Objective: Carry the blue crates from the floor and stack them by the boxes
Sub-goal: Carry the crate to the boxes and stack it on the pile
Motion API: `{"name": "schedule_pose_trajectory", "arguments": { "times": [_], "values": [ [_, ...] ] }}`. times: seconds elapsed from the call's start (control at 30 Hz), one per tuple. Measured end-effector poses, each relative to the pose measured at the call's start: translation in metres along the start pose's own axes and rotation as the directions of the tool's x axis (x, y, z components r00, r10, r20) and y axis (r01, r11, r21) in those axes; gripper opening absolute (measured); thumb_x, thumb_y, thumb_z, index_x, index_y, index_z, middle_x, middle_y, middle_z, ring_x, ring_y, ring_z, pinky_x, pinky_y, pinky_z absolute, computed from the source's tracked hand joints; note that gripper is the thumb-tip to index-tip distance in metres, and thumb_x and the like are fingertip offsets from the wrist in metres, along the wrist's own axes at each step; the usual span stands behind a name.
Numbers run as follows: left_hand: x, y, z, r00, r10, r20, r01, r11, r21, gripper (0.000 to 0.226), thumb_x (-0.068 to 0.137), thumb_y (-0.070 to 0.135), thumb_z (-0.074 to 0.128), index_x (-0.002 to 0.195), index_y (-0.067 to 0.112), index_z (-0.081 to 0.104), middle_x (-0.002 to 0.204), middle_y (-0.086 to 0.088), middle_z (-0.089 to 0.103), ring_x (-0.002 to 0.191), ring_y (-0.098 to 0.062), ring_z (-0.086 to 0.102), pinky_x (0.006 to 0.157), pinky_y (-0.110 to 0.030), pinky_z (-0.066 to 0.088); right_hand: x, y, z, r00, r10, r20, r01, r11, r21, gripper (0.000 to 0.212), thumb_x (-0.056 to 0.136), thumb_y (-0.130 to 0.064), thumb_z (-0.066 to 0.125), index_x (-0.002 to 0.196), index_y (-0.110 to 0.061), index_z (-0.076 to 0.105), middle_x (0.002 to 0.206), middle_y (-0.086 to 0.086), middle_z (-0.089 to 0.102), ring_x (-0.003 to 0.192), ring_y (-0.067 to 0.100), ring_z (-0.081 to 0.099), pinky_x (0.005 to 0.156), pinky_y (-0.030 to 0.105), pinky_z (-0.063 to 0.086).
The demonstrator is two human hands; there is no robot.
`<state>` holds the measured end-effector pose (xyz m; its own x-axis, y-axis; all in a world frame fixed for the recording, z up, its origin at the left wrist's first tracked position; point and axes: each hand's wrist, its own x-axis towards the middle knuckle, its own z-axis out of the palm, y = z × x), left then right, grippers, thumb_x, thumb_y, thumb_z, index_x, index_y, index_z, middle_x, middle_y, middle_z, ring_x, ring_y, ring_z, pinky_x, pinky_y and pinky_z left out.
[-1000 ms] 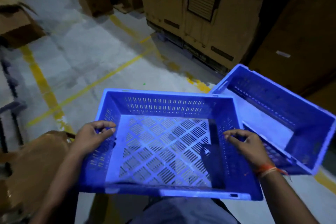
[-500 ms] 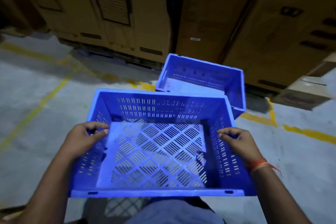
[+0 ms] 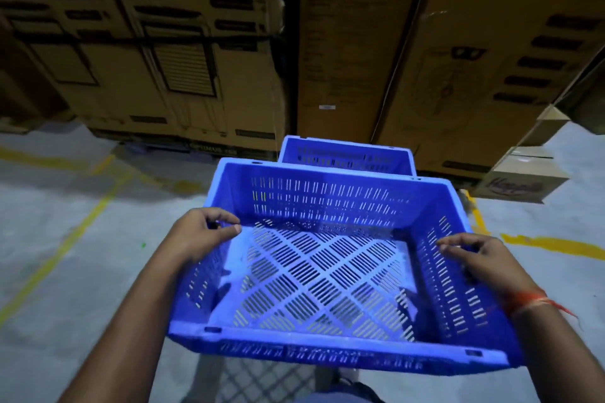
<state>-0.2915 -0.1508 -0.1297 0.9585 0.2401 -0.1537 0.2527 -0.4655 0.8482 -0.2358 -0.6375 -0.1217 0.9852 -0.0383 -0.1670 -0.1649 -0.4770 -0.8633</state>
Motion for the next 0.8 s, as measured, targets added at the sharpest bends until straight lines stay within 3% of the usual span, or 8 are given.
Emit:
{"name": "schedule_pose_trajectory", "arguments": {
  "times": [0.23,0.43,0.57,0.7,0.8],
  "values": [
    [0.066,0.048,0.005,1.0,0.004,0.015,-0.006,0.993,0.116,0.018,0.073,0.033,0.084,0.085,0.021,0.076,0.047,0.005,0.059,0.036,-0.011,0.04,0.048,-0.021,0.035,0.058,-0.023,-0.031,1.0,0.017,0.021,-0.015,0.995,-0.1,0.005,0.086,-0.011,0.07,0.088,-0.009,0.075,0.068,0.018,0.06,0.053,0.021,0.041,0.044,0.022,0.036],
    [0.131,0.079,0.028,0.999,0.027,-0.035,-0.019,0.978,0.209,0.013,0.076,0.032,0.082,0.085,0.025,0.076,0.061,0.0,0.063,0.045,-0.016,0.051,0.05,-0.026,0.044,0.12,-0.019,-0.043,1.0,-0.002,-0.012,0.001,0.994,-0.106,0.006,0.086,-0.009,0.07,0.086,-0.006,0.074,0.069,0.012,0.067,0.044,0.017,0.042,0.043,0.024,0.039],
    [0.169,0.092,0.043,0.997,0.016,-0.07,0.004,0.961,0.275,0.009,0.078,0.03,0.08,0.085,0.025,0.076,0.067,0.001,0.067,0.053,-0.013,0.056,0.058,-0.025,0.044,0.17,-0.012,-0.045,1.0,0.017,-0.023,-0.019,0.996,-0.091,0.006,0.084,-0.013,0.071,0.084,-0.008,0.074,0.087,0.015,0.075,0.053,0.021,0.049,0.05,0.028,0.044],
    [0.201,0.097,0.058,0.994,0.009,-0.105,0.023,0.952,0.304,0.007,0.079,0.028,0.08,0.085,0.025,0.076,0.072,0.0,0.07,0.058,-0.014,0.061,0.059,-0.024,0.045,0.217,-0.014,-0.043,1.0,0.009,-0.015,-0.01,0.997,-0.075,0.006,0.085,-0.012,0.07,0.082,-0.008,0.074,0.062,0.003,0.067,0.051,0.022,0.046,0.052,0.03,0.042],
    [0.221,0.093,0.067,0.995,0.005,-0.104,0.029,0.945,0.327,0.005,0.082,0.024,0.078,0.085,0.024,0.075,0.071,0.0,0.07,0.055,-0.013,0.061,0.054,-0.022,0.044,0.251,-0.01,-0.036,0.999,0.015,-0.029,-0.018,0.996,-0.092,0.005,0.083,-0.013,0.071,0.079,-0.012,0.075,0.064,0.002,0.068,0.048,0.019,0.048,0.05,0.028,0.044]
  ]
}}
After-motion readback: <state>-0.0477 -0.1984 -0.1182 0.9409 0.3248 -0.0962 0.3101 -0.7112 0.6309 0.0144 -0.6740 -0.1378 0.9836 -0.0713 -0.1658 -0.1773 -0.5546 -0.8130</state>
